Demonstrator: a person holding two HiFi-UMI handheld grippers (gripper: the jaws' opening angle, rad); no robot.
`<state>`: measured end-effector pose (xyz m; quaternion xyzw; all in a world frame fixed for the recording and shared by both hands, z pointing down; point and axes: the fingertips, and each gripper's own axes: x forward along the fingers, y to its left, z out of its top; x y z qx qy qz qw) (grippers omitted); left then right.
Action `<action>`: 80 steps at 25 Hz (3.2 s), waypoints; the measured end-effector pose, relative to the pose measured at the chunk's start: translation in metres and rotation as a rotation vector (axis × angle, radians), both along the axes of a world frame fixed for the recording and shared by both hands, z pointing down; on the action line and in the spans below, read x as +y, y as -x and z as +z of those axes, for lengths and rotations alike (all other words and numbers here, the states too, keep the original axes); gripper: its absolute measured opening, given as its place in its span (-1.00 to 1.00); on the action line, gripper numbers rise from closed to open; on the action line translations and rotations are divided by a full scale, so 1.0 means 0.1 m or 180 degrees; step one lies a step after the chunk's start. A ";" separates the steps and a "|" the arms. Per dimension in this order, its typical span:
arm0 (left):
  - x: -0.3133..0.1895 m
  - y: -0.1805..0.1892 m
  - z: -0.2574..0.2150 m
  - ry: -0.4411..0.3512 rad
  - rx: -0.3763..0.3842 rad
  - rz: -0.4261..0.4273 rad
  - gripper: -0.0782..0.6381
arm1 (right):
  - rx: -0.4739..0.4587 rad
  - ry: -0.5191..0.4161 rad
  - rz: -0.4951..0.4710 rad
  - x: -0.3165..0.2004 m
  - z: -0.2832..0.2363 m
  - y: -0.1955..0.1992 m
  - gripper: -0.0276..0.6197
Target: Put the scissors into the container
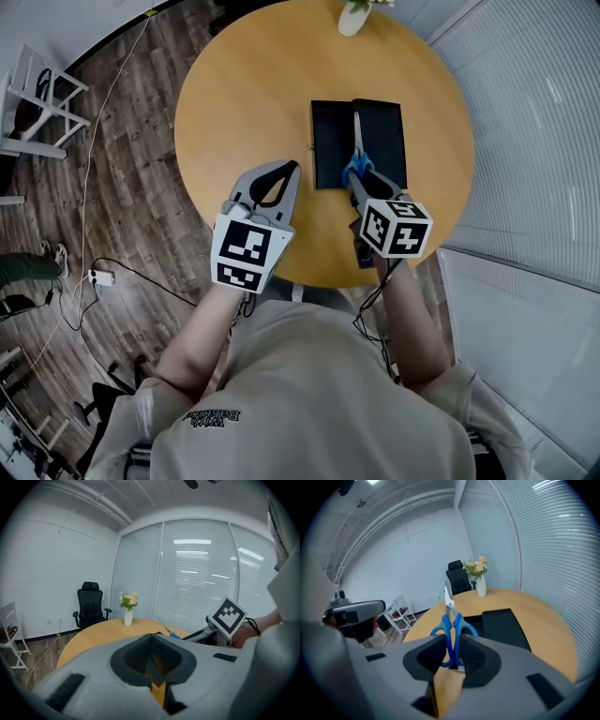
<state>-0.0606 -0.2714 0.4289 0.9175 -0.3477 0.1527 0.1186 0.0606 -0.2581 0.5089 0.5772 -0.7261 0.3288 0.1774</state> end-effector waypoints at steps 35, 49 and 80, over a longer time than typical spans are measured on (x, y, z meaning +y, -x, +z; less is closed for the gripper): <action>-0.54 -0.02 1.48 0.0927 -0.0227 -0.0114 -0.72 | -0.0090 0.1616 0.0481 -0.36 1.65 0.05 -0.62; -0.36 -0.06 1.56 0.1031 -0.0310 0.0041 -0.72 | 0.0221 0.1902 0.0267 -0.39 1.76 0.04 -0.62; -0.18 0.04 1.15 0.0904 -0.0263 -0.0206 -0.72 | 0.0004 0.1365 0.0151 -0.57 1.32 0.02 -0.66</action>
